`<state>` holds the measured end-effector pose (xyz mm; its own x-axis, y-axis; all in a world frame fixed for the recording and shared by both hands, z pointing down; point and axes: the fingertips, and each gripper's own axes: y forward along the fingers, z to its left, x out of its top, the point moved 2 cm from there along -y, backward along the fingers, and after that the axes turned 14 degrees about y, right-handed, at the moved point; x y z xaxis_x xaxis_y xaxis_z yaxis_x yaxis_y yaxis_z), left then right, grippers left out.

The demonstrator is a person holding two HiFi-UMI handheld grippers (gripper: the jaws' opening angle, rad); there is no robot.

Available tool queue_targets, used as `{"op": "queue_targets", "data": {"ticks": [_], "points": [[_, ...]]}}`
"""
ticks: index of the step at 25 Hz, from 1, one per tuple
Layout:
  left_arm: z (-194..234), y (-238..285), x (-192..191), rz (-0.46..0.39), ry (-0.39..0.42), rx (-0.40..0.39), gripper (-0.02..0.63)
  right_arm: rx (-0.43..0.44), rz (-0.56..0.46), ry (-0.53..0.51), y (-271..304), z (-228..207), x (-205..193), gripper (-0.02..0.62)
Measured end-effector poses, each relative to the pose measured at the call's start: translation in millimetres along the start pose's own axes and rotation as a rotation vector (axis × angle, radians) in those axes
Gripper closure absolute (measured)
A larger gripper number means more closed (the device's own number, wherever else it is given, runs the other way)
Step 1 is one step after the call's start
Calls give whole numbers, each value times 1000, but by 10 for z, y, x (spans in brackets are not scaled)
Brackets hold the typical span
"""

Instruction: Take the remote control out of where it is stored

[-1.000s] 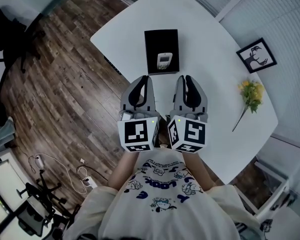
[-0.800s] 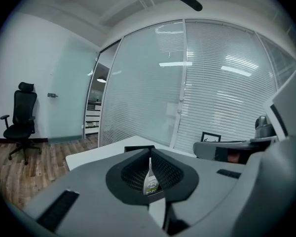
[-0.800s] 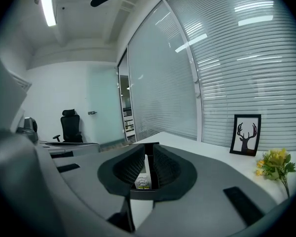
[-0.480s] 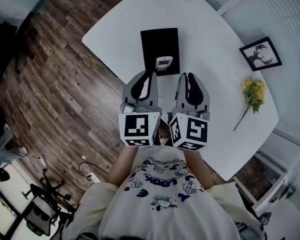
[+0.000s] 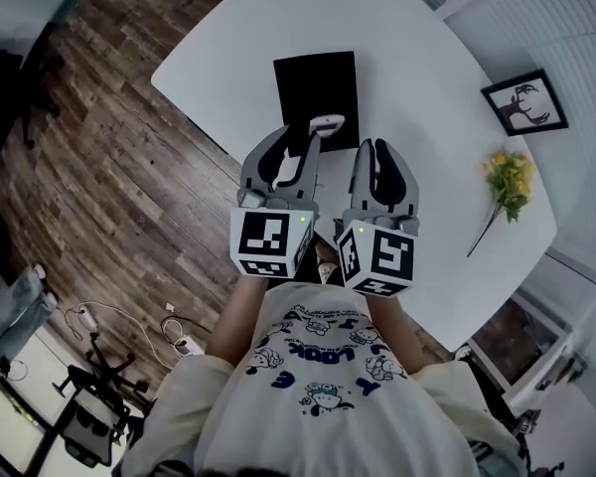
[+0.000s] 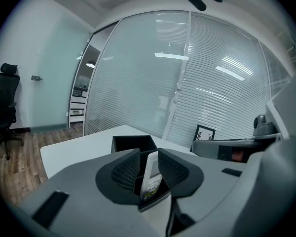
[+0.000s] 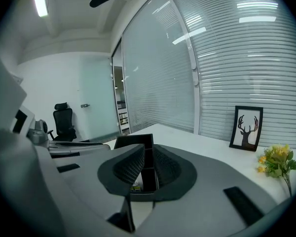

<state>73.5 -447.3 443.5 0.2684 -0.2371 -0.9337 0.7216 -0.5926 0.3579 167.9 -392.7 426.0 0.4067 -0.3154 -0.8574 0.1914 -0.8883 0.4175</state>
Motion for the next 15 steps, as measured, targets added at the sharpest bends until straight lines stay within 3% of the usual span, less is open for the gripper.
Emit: {"op": "queue_targets", "data": {"ticks": [8,15], "points": [[-70,244,-104,49,56,-136,426,-21,25,-2,127,-32,-79,528],[-103,390,-183,80,85,-209,399,-42,53,0,203,-102,-182,528]]}}
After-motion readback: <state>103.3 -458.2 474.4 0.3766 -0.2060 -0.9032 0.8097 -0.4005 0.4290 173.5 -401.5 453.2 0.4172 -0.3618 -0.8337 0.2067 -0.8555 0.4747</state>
